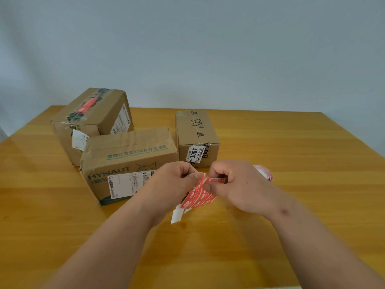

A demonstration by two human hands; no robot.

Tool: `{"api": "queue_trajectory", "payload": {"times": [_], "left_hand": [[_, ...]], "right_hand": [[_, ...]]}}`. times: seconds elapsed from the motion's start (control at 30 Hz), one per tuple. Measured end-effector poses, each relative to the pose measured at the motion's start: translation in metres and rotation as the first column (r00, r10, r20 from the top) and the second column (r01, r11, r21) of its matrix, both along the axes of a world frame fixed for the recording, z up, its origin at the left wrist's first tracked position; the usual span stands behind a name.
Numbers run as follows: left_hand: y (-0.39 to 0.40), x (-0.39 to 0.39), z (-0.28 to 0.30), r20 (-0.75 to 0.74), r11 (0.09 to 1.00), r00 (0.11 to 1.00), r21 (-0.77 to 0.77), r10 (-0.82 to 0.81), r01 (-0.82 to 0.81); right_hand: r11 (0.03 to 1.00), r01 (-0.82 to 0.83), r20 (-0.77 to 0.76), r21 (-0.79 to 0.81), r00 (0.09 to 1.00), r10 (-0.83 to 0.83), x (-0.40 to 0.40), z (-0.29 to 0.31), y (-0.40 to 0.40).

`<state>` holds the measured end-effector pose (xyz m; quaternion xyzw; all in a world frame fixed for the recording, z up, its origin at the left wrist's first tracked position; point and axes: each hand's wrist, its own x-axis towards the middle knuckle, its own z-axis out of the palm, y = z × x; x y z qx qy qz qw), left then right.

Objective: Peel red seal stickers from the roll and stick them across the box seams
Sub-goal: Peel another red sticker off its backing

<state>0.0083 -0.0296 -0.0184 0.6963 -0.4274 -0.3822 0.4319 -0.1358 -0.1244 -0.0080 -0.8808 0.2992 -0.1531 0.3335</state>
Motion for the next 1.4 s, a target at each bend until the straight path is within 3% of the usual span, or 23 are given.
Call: {"api": "queue_trajectory", "payload": {"times": [0.23,0.47,0.63,0.93,1.13,1.23,1.4], "left_hand": [[-0.001,-0.003,0.002,-0.014,0.998,0.999,-0.054,0.037,-0.038],[0.005,0.003,0.008,-0.019,0.999,1.0,-0.049,-0.019,0.018],[0.003,-0.001,0.006,0.022,0.997,0.999,-0.067,0.031,-0.029],[0.0,-0.002,0.003,-0.073,0.993,0.993,-0.067,0.094,-0.099],[-0.001,0.0,-0.004,-0.14,0.993,0.986,-0.056,0.093,-0.101],[-0.001,0.001,-0.006,-0.156,0.993,0.983,-0.051,0.097,-0.107],[-0.001,-0.001,-0.003,-0.183,0.988,0.977,-0.083,0.112,-0.129]], "right_hand": [[0.986,0.012,-0.045,0.167,0.999,-0.004,-0.001,0.005,-0.003],[0.982,0.063,-0.061,0.177,0.997,-0.052,0.0,0.007,-0.003],[0.979,0.052,-0.058,0.198,0.997,-0.041,0.003,0.006,-0.001],[0.995,0.094,-0.085,-0.025,0.992,-0.096,0.004,0.013,0.008],[0.995,0.098,-0.066,-0.024,0.993,-0.099,0.002,0.011,0.009],[0.993,0.119,-0.052,0.018,0.992,-0.118,0.001,0.011,0.011],[0.957,0.167,0.014,0.236,0.984,-0.175,-0.002,0.018,0.011]]}}
